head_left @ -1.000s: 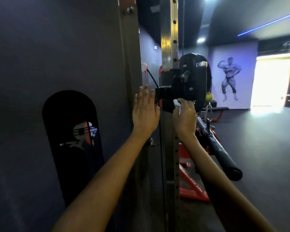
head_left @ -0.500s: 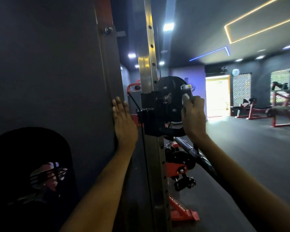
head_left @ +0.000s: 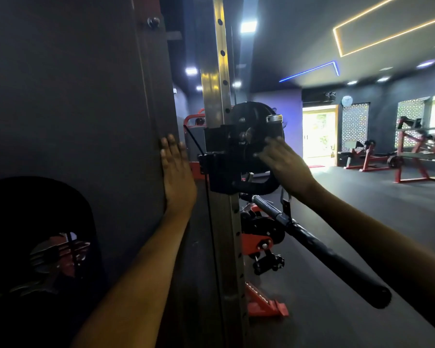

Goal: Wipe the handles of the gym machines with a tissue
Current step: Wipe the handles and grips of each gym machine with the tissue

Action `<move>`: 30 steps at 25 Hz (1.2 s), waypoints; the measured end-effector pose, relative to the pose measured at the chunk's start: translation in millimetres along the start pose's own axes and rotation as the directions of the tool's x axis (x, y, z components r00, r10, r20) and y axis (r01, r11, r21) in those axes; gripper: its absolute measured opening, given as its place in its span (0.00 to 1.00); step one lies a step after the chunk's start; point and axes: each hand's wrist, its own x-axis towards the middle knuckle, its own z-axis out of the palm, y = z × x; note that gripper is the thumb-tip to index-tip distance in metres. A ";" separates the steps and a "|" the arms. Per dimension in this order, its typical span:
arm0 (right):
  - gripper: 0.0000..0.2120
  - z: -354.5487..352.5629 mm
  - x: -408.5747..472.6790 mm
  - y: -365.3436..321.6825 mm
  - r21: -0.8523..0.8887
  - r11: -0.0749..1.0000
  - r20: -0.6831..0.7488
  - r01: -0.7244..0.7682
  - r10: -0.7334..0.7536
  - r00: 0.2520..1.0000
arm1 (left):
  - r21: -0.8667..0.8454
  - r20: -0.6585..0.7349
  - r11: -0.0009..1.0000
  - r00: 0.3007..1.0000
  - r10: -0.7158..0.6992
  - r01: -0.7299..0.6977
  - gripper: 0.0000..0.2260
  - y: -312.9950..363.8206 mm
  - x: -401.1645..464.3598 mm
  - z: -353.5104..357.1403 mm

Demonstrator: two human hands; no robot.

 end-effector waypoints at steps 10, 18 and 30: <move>0.13 -5.0 11.4 12.2 0.001 1.000 0.031 0.000 -0.001 1.000 | -0.108 0.024 0.988 0.994 -0.105 0.107 0.32 -1.7 -0.2 -43.5; 0.12 4.0 -1.2 23.3 0.080 0.983 -0.062 0.166 -0.161 0.985 | -0.069 0.020 0.973 0.975 -0.219 0.220 0.36 -47.6 -22.9 -70.6; 0.15 26.4 4.1 36.0 0.180 0.977 -0.204 0.112 -0.074 0.976 | -0.059 -0.148 0.965 0.953 -0.263 0.257 0.30 -41.9 -21.9 -55.0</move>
